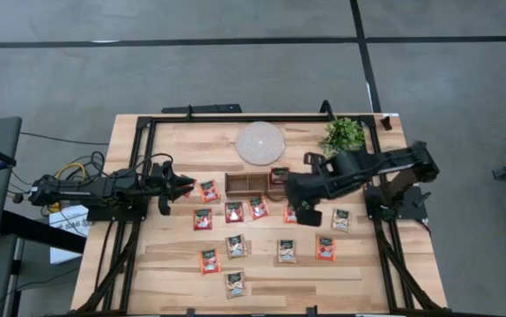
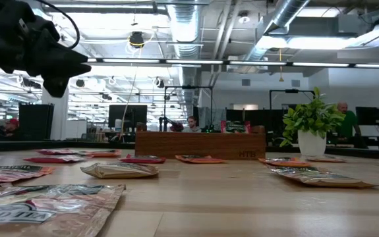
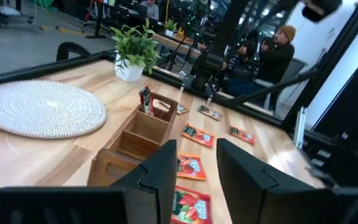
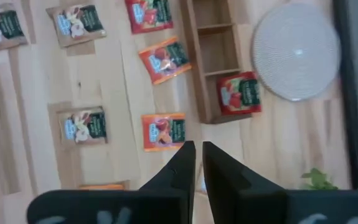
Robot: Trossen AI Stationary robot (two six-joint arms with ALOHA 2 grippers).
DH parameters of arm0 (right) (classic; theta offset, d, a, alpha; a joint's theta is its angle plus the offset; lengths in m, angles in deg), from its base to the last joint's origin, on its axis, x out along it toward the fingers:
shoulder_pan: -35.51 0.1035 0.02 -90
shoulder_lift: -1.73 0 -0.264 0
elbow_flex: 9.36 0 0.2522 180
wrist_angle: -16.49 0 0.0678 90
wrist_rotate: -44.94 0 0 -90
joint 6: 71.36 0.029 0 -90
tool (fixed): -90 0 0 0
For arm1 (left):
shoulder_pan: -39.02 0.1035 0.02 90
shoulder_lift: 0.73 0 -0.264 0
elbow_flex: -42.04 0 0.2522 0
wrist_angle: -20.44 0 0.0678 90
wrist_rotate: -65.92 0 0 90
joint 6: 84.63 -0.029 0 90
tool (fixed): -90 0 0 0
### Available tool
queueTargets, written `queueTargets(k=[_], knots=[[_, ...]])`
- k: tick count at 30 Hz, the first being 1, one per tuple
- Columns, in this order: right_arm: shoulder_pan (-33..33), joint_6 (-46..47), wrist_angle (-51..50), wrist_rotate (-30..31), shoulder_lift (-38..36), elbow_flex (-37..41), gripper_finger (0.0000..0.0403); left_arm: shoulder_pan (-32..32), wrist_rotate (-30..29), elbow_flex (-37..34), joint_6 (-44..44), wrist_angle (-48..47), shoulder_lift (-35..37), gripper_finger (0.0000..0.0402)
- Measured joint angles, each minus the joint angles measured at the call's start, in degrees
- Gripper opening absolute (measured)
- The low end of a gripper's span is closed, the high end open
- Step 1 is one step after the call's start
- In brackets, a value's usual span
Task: Pick & Place Tea
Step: Put the top red tea bag into the right slot of the wooden organizer
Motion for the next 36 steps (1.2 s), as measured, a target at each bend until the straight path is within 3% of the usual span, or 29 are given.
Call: queueTargets(k=[7, 11, 15, 22, 27, 30, 33, 36], knots=[[5.89, 7.56, -0.32, 6.32, -5.78, 0.44, 0.0003, 0.00, 0.07, 0.00, 3.10, 3.24, 0.00, 0.0105], [9.41, 10.32, 4.83, 12.51, -13.33, 6.11, 0.0001, 0.02, 0.07, 0.00, 4.63, 7.37, 0.00, 0.0105], [12.55, 10.74, 15.37, 16.13, -22.78, 17.46, 0.0001, 0.01, 0.07, 0.00, 4.87, 8.81, 0.02, 0.0105], [16.76, 10.80, 40.21, 16.17, -38.60, 44.41, 0.0001, 0.00, 0.02, 0.00, 5.30, 9.95, 0.00, 0.0105], [19.28, 10.62, 57.19, 19.69, -49.36, 60.81, 0.0001, 0.02, -0.02, 0.00, 10.28, 10.10, 0.00, 0.0105], [20.42, 9.50, 64.98, 22.15, -54.92, 68.42, 0.0001, 0.01, -0.57, 0.00, 14.03, 10.50, 0.00, 0.0105], [21.10, 9.14, 70.36, 23.97, -59.72, 74.05, 0.0000, -0.02, -4.94, 0.28, 18.68, 10.43, 0.00, 0.0105], [21.32, 9.17, 72.32, 25.02, -63.87, 77.52, 0.0001, 0.02, -9.25, 1.79, 16.52, 7.81, -0.63, 0.0105]])
